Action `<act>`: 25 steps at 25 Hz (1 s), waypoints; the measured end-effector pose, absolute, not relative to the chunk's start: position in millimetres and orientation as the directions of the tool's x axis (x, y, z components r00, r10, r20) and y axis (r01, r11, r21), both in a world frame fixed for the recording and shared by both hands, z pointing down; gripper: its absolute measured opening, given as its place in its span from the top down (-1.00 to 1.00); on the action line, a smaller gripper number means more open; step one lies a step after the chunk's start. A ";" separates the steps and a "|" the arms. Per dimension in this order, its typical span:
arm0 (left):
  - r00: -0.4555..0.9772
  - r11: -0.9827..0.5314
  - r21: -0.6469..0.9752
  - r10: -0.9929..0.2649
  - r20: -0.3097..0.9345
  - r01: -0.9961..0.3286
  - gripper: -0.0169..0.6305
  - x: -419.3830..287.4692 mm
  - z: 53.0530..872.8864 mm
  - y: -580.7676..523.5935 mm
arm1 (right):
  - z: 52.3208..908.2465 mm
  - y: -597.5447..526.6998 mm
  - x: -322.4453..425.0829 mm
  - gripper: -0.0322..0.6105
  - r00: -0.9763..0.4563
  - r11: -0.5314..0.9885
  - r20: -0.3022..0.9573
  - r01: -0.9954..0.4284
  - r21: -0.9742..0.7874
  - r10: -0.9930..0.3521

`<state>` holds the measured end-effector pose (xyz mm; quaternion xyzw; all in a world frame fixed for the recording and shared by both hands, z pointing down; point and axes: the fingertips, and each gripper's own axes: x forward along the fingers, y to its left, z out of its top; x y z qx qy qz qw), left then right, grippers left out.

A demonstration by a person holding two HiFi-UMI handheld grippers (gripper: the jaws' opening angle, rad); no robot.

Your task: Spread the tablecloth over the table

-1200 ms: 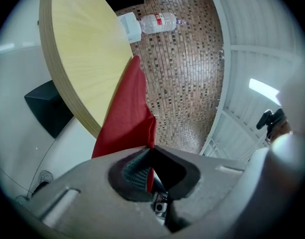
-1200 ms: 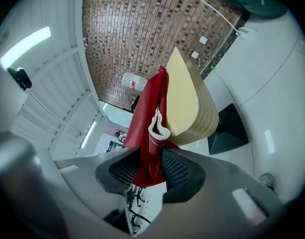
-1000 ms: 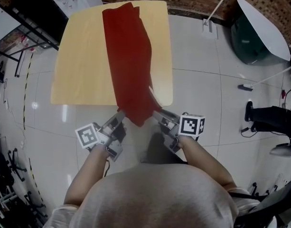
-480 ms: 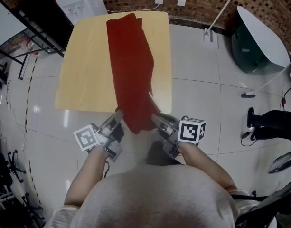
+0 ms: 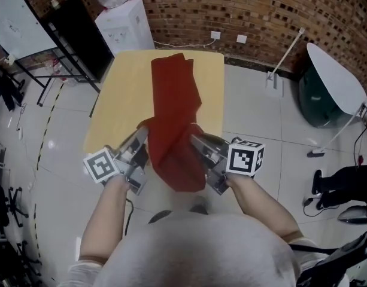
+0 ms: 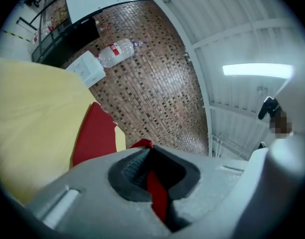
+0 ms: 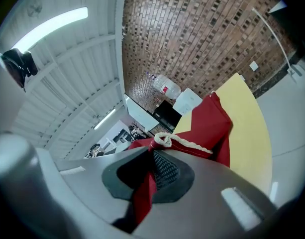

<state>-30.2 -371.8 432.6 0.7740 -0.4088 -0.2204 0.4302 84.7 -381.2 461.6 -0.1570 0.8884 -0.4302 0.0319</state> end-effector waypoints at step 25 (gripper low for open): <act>0.646 -0.510 0.677 -0.760 -0.067 -0.530 0.92 -184.9 263.6 -691.4 | 269.1 -692.8 -15.5 0.88 -0.809 0.671 0.062 -0.525 -0.523 -0.585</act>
